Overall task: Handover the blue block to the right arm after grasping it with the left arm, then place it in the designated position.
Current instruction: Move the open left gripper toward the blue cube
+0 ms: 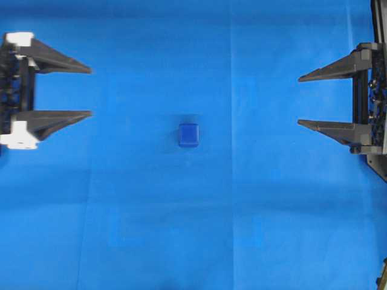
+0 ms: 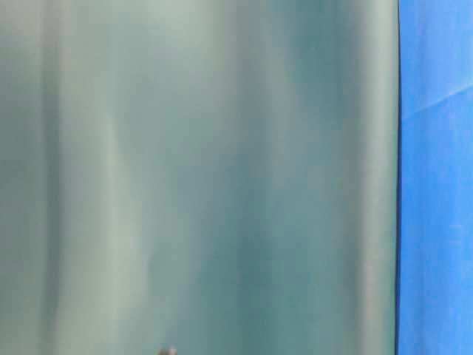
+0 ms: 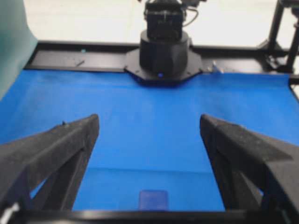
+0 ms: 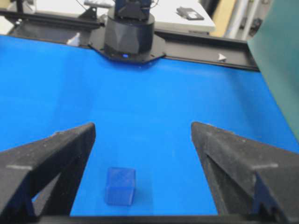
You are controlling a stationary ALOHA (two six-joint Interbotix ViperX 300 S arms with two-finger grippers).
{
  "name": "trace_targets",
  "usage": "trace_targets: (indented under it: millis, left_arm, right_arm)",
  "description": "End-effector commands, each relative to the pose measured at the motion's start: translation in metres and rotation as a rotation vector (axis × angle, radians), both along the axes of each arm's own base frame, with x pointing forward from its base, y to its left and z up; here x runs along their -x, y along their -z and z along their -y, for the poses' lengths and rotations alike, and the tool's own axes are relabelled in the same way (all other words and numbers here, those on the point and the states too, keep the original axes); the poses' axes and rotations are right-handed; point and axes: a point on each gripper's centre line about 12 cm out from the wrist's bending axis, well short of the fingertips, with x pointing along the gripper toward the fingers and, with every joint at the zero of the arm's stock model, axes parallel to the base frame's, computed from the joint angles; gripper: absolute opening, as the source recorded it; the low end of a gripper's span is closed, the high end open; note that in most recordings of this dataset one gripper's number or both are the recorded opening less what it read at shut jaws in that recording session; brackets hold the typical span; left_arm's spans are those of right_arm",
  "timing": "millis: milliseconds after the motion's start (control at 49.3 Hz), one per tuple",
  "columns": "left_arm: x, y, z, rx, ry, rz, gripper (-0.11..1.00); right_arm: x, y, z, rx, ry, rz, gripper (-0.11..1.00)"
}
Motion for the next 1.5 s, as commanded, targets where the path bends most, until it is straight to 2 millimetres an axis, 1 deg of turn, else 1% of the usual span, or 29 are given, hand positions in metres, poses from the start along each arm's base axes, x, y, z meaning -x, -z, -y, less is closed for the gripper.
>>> trace_targets:
  millis: [0,162,406,527,629,730,893,974,1217,1380,1481]
  left_arm:
    - [-0.022,-0.009,-0.002,0.000,-0.002,0.015,0.92]
    - [-0.063,-0.006,-0.003,0.001,-0.002,-0.031,0.92]
    - [-0.123,-0.006,-0.005,-0.010,-0.002,-0.057,0.92]
    - [-0.148,-0.005,-0.006,-0.017,-0.002,-0.062,0.92]
    - [-0.162,-0.004,-0.007,-0.020,-0.002,-0.076,0.92]
    - [-0.168,-0.003,-0.009,-0.020,-0.004,-0.101,0.92]
    - [-0.166,0.000,-0.011,-0.012,-0.010,-0.139,0.92]
    - [-0.166,0.001,-0.011,-0.009,-0.010,-0.185,0.92]
    - [-0.175,0.000,-0.012,-0.003,-0.010,-0.458,0.92]
    - [-0.182,-0.006,-0.012,0.002,-0.010,-0.628,0.92]
    - [-0.186,-0.003,-0.011,0.006,-0.006,-0.743,0.92]
  right_arm:
    - [-0.003,-0.012,0.001,-0.003,0.004,0.037,0.94]
    - [-0.003,-0.012,0.001,-0.001,0.005,0.045,0.94]
    - [-0.004,-0.012,0.001,-0.001,0.007,0.043,0.94]
    - [-0.004,-0.012,0.002,-0.001,0.007,0.046,0.94]
    - [-0.005,-0.012,0.002,-0.001,0.007,0.048,0.94]
    - [-0.004,-0.011,0.002,-0.001,0.007,0.046,0.94]
    - [-0.005,-0.011,0.002,-0.001,0.007,0.046,0.94]
    - [-0.005,-0.011,0.002,-0.001,0.008,0.043,0.94]
    - [-0.005,-0.010,0.002,0.000,0.006,0.040,0.94]
    - [-0.006,-0.008,0.002,0.000,0.006,0.029,0.94]
    - [-0.007,-0.006,0.002,-0.001,0.006,0.020,0.94]
